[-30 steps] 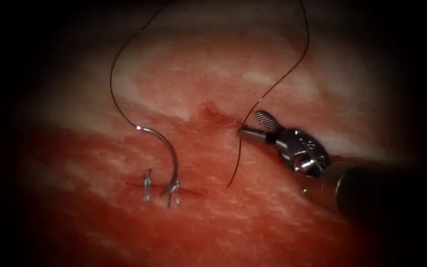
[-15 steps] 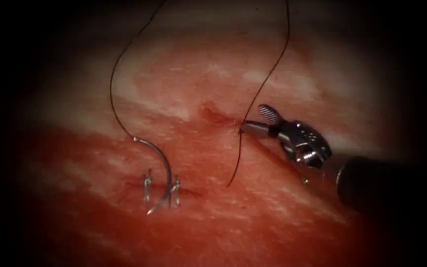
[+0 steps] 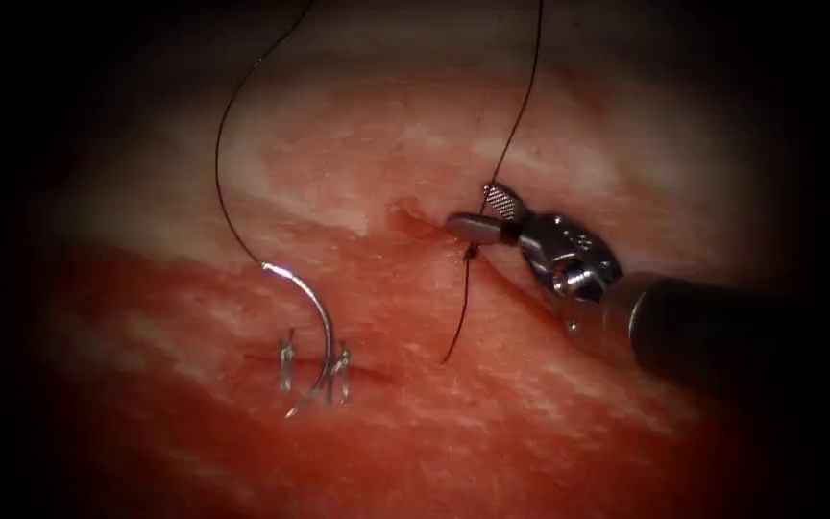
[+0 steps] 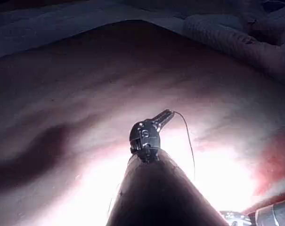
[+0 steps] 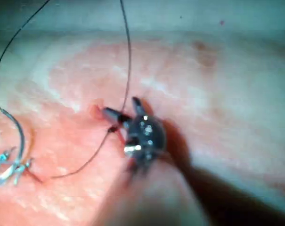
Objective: Wound Closure
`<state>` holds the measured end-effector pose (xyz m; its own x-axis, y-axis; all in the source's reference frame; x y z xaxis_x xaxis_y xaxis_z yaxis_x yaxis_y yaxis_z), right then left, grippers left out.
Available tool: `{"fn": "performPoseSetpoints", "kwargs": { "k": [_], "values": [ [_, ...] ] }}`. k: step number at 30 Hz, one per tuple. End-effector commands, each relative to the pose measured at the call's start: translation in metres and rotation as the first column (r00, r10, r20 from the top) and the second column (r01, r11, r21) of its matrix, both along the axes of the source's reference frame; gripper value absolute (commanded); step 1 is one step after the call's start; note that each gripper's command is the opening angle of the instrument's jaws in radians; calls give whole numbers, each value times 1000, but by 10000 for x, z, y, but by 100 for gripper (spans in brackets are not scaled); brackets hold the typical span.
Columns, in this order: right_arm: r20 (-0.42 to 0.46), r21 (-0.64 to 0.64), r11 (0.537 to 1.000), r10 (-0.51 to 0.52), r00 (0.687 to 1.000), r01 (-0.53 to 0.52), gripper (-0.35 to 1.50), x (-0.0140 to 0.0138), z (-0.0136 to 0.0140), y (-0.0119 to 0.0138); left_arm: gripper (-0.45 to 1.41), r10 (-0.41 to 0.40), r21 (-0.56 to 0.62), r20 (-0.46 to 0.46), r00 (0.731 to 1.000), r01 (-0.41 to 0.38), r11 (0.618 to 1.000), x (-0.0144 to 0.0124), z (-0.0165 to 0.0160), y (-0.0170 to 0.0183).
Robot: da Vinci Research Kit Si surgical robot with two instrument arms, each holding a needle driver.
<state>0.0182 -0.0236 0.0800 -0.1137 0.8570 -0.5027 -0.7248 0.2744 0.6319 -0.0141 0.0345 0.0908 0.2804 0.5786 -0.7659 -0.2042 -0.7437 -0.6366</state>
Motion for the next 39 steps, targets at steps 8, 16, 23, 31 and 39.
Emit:
{"fn": "performPoseSetpoints", "kwargs": {
  "k": [8, 16, 23, 31, 39],
  "values": [
    [-22, 11, 1000, -10, 1000, 10, 115, 30, 21, 3, -45, 19, -1, 45, 999, -19, 1000, -5, -15, -1],
    [-34, 16, 1000, -20, 999, 20, 115, 39, 16, 1, -45, 19, 1, 52, 998, -19, 1000, -10, -22, -2],
    [-51, 18, 999, -31, 998, 32, 123, 43, 8, -3, -45, 22, 7, 63, 998, -22, 1000, -8, -19, 3],
    [-52, 15, 1000, -27, 998, 28, 115, 47, 10, 0, -45, 24, 6, 67, 997, -25, 1000, -11, -27, -3],
    [-53, 13, 1000, -24, 998, 25, 81, 49, 10, 0, -45, 25, 6, 71, 997, -26, 1000, -12, -30, -4]
  ]
}}
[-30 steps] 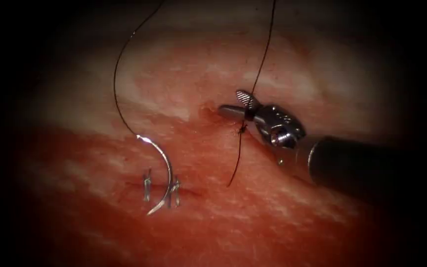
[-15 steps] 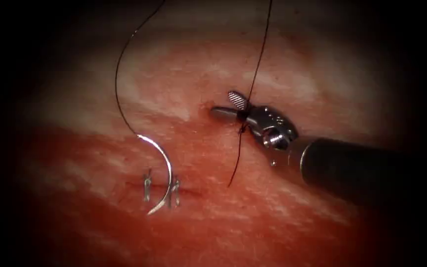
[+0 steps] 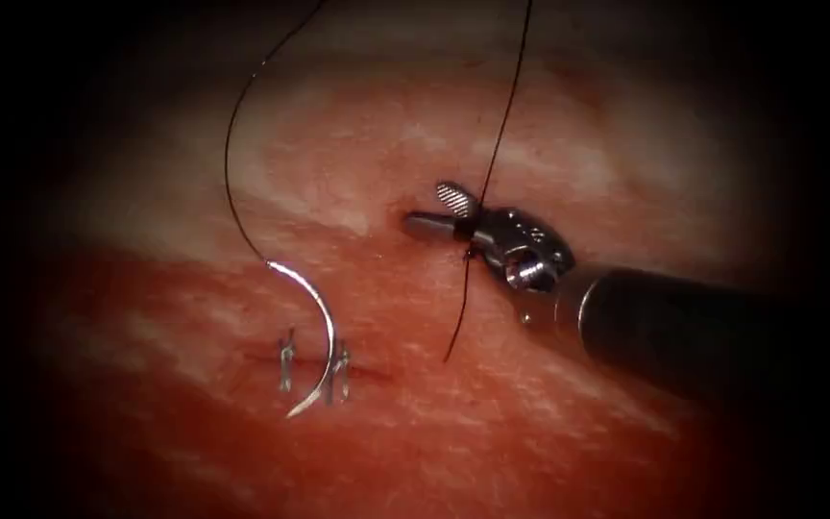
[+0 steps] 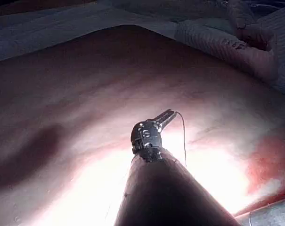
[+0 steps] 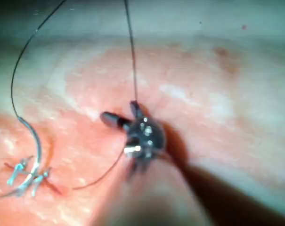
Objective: Wound Closure
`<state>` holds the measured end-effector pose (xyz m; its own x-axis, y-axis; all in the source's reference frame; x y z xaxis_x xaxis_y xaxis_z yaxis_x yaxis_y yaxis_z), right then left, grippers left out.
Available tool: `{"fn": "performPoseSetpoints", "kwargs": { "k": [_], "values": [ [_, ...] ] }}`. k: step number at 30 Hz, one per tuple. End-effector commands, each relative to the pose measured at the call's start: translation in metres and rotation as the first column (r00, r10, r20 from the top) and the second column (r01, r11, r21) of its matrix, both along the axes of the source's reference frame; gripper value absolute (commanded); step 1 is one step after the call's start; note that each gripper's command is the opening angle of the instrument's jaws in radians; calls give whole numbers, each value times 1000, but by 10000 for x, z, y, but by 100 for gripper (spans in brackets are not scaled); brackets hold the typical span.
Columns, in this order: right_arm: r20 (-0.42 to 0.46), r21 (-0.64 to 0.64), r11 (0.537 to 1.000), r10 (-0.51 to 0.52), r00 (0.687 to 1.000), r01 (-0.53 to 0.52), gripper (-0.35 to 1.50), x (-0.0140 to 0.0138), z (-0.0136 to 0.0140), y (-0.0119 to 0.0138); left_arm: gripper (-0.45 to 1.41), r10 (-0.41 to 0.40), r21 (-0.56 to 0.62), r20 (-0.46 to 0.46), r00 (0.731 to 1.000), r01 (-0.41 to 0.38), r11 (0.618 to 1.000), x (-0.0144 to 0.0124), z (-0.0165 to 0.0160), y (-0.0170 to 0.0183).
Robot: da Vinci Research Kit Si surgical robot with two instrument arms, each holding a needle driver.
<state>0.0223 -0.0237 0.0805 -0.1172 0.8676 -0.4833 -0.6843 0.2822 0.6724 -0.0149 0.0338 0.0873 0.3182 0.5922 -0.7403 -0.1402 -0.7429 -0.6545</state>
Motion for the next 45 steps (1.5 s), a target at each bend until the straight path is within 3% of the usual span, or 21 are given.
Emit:
{"fn": "performPoseSetpoints", "kwargs": {
  "k": [1, 2, 3, 4, 5, 6, 13, 16, 17, 18, 19, 20, 24, 29, 31, 33, 35, 45],
  "values": [
    [-1, -3, 1000, 1, 1000, -1, 66, 8, 7, 0, -45, 0, -1, 1, 1000, 0, 1000, -4, 5, 3],
    [-1, -3, 1000, 1, 1000, -1, 66, 8, 7, 0, -45, 0, -1, 1, 1000, 0, 1000, -4, 5, 3],
    [-1, -3, 1000, 1, 1000, -1, 52, 8, 7, 0, -45, 1, -2, 2, 1000, -1, 1000, -4, 5, 3],
    [-1, -4, 1000, 1, 1000, -1, 7, 8, 8, 1, -45, 1, -2, 3, 1000, -1, 1000, -4, 4, 2],
    [-1, -4, 1000, 1, 1000, -1, 7, 8, 8, 1, -45, 1, -2, 3, 1000, -1, 1000, -4, 4, 2],
    [-3, 1, 1000, 4, 1000, -4, -35, 7, 8, 1, -45, 1, -2, 2, 1000, -1, 1000, -4, 4, 2],
    [-4, -52, 998, 34, 999, -34, -35, 2, 1, 8, -45, -1, -5, 4, 1000, 1, 1000, -5, 3, -2],
    [20, -130, 991, 5, 1000, -2, -35, 1, -5, 12, -45, 6, -1, -8, 1000, -6, 1000, -6, 4, -2],
    [24, -177, 984, -12, 1000, 16, 12, -1, -9, 14, -45, 10, -5, -34, 999, -10, 1000, -7, 7, -1],
    [24, -177, 984, -12, 1000, 16, 12, -1, -9, 14, -45, 10, -5, -34, 999, -10, 1000, -7, 7, -1],
    [26, -210, 977, -14, 1000, 19, 83, -4, -13, 15, -45, 16, -7, -60, 998, -16, 1000, -11, 11, -1],
    [5, -246, 969, -5, 1000, 6, 126, -17, -21, 20, -45, 31, -7, -94, 995, -32, 999, -21, 22, -3],
    [-23, -262, 965, -6, 1000, -1, 128, -35, -28, 19, -45, 61, -13, -135, 989, -64, 998, -35, 39, -9],
    [4, -288, 957, -26, 1000, 26, 126, -68, -45, -4, -45, 119, -3, -223, 967, -123, 992, -90, 103, -22],
    [9, -292, 956, -28, 1000, 29, 126, -70, -47, -7, -45, 121, 1, -233, 965, -124, 992, -95, 108, -22],
    [20, -304, 952, -35, 999, 40, 123, -74, -54, -18, -45, 141, 4, -287, 947, -146, 989, -134, 150, -14],
    [27, -312, 949, -40, 999, 47, 123, -73, -57, -23, -45, 143, 4, -312, 939, -150, 989, -153, 177, -2],
    [36, -326, 944, -48, 998, 57, 121, -73, -59, -28, -45, 147, 65, -355, 923, -133, 989, -161, 232, 19]
  ]
}}
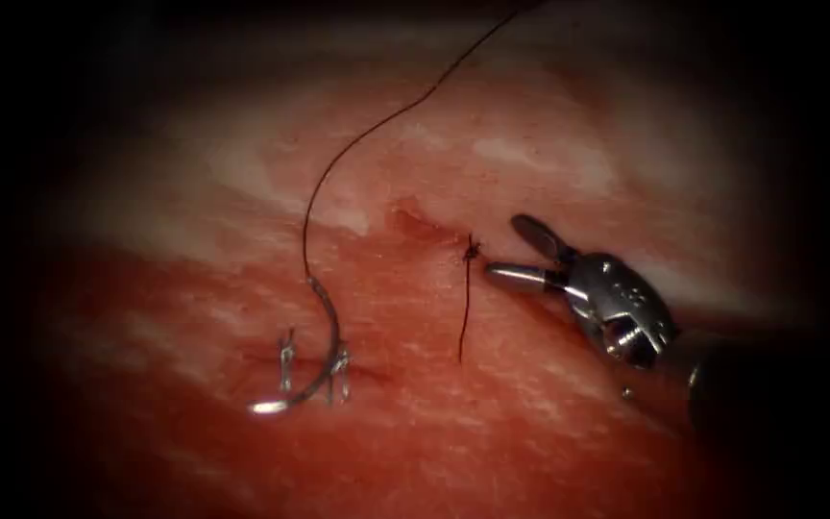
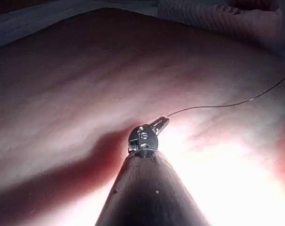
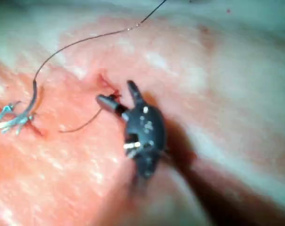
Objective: Wound Closure
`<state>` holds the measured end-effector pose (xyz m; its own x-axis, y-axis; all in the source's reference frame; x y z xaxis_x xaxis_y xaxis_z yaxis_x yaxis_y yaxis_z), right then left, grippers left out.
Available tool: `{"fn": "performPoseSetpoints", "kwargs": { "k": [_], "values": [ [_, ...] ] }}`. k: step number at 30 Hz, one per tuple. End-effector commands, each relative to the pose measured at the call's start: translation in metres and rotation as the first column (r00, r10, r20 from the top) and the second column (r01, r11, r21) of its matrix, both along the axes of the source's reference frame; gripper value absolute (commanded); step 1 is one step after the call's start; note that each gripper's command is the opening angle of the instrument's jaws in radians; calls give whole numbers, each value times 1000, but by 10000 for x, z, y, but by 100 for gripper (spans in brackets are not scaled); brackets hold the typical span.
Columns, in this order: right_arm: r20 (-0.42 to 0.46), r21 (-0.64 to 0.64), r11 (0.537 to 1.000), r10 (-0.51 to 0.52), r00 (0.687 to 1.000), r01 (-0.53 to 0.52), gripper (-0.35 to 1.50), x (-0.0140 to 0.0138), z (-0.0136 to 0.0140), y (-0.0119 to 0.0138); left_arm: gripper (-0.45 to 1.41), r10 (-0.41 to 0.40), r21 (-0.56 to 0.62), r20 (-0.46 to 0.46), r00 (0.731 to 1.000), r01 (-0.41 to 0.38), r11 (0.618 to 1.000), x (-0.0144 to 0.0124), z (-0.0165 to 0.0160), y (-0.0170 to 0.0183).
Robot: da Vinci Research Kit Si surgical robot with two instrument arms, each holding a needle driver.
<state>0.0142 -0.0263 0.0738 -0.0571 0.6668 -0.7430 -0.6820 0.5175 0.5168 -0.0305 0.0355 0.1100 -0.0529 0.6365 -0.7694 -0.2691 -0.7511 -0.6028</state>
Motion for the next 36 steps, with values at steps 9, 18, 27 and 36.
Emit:
{"fn": "performPoseSetpoints", "kwargs": {
  "k": [9, 18, 27, 36],
  "values": [
    [-5, -1, 1000, -5, 1000, 5, 123, 3, 7, -2, 104, 91, 153, -188, 978, -63, 986, 27, 4, -42],
    [-5, -4, 1000, -11, 1000, 11, 125, 3, 2, -7, 123, 80, 120, -274, 958, -49, 992, 69, -7, -58],
    [-5, -6, 1000, -16, 1000, 16, 125, 1, -4, -10, 123, 106, 57, -331, 938, -92, 994, 112, -12, -107],
    [62, -113, 989, -90, 994, 96, 140, -30, -47, 1, 81, 277, -198, -256, 926, -330, 923, 122, -27, -237]
  ]
}}
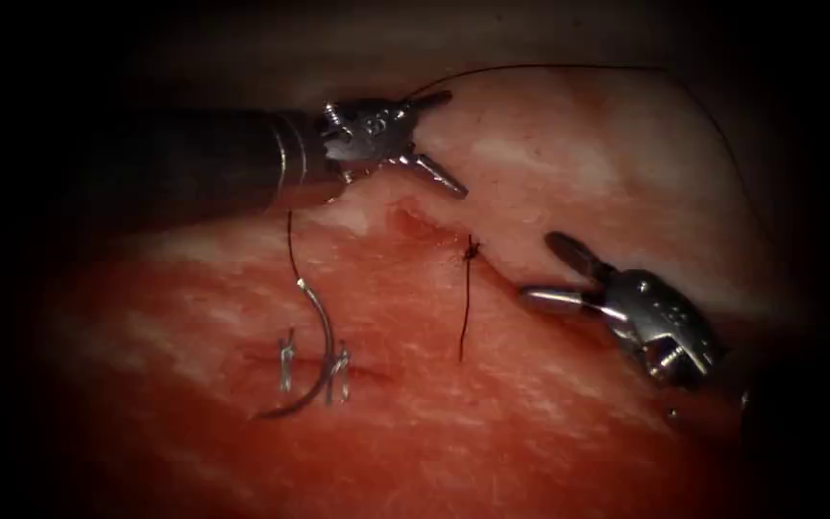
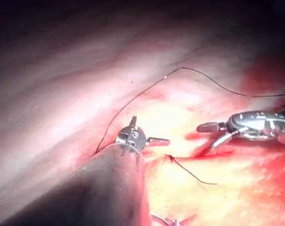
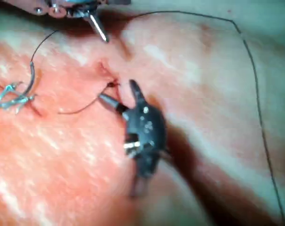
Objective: Wound Closure
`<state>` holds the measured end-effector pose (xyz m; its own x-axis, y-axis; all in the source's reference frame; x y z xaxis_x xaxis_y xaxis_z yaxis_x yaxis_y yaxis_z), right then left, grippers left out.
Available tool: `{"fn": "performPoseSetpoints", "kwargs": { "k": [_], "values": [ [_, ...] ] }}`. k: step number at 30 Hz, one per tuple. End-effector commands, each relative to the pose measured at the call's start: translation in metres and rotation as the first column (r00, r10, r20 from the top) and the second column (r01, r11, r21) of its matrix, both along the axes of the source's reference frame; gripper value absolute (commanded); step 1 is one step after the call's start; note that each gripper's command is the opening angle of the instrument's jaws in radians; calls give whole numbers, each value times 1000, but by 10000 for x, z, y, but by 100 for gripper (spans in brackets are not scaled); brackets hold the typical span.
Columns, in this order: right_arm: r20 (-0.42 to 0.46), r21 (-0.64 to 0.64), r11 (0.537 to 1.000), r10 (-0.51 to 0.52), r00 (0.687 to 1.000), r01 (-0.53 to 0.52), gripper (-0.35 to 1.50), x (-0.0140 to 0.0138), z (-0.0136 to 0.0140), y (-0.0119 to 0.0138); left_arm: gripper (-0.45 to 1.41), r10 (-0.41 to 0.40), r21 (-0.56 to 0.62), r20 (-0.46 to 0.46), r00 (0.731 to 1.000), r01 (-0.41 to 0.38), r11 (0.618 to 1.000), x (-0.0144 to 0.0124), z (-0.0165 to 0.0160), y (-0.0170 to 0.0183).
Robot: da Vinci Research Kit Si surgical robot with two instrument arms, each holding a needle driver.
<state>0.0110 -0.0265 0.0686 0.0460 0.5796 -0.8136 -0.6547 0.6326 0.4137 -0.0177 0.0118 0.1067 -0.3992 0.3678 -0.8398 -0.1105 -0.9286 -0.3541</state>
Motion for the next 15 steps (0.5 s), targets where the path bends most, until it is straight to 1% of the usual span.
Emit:
{"fn": "performPoseSetpoints", "kwargs": {
  "k": [1, 2, 3, 4, 5, 6, 7, 8, 10, 11, 12, 14, 15],
  "values": [
    [-1, -3, 1000, 0, 1000, 0, 140, 2, 4, 2, 81, 0, -1, 0, 1000, 0, 1000, -6, 6, -1],
    [-8, -12, 1000, -1, 1000, 1, 141, -4, -6, 4, 81, 17, -21, 15, 1000, -17, 1000, -10, 1, -20],
    [-5, -28, 1000, -4, 1000, 4, 141, -5, -10, 5, 81, 26, -31, 19, 999, -25, 999, -12, -2, -29],
    [-8, -38, 999, -5, 1000, 4, 141, -9, -18, 6, 79, 48, -59, 28, 998, -46, 997, -16, -6, -49],
    [-11, -37, 999, -4, 1000, 3, 140, -9, -20, 7, 79, 57, -63, 36, 998, -55, 997, -17, -7, -59],
    [-5, -35, 999, -10, 1000, 10, 136, -10, -24, 8, 79, 78, -83, 43, 996, -74, 994, -20, -10, -77],
    [-3, -33, 999, -11, 1000, 11, 136, -10, -24, 9, 79, 89, -84, 40, 995, -85, 993, -20, -11, -84],
    [-1, -31, 999, -12, 1000, 12, 136, -9, -23, 9, 77, 126, -88, 37, 991, -123, 989, -21, -13, -99],
    [1, -31, 999, -13, 1000, 13, 135, -8, -20, 10, 77, 154, -91, 27, 988, -151, 984, -21, -14, -108],
    [1, -31, 999, -13, 1000, 13, 135, -8, -20, 10, 77, 154, -91, 27, 988, -151, 984, -21, -14, -108],
    [5, -30, 999, -16, 1000, 16, 135, -8, -17, 9, 74, 186, -96, 20, 982, -183, 978, -19, -14, -119],
    [7, -30, 999, -18, 1000, 18, 135, -7, -15, 9, 72, 197, -101, 16, 980, -195, 976, -19, -14, -123],
    [9, -30, 999, -20, 1000, 20, 135, -7, -13, 8, 71, 217, -104, 3, 976, -216, 971, -20, -13, -130]
  ]
}}
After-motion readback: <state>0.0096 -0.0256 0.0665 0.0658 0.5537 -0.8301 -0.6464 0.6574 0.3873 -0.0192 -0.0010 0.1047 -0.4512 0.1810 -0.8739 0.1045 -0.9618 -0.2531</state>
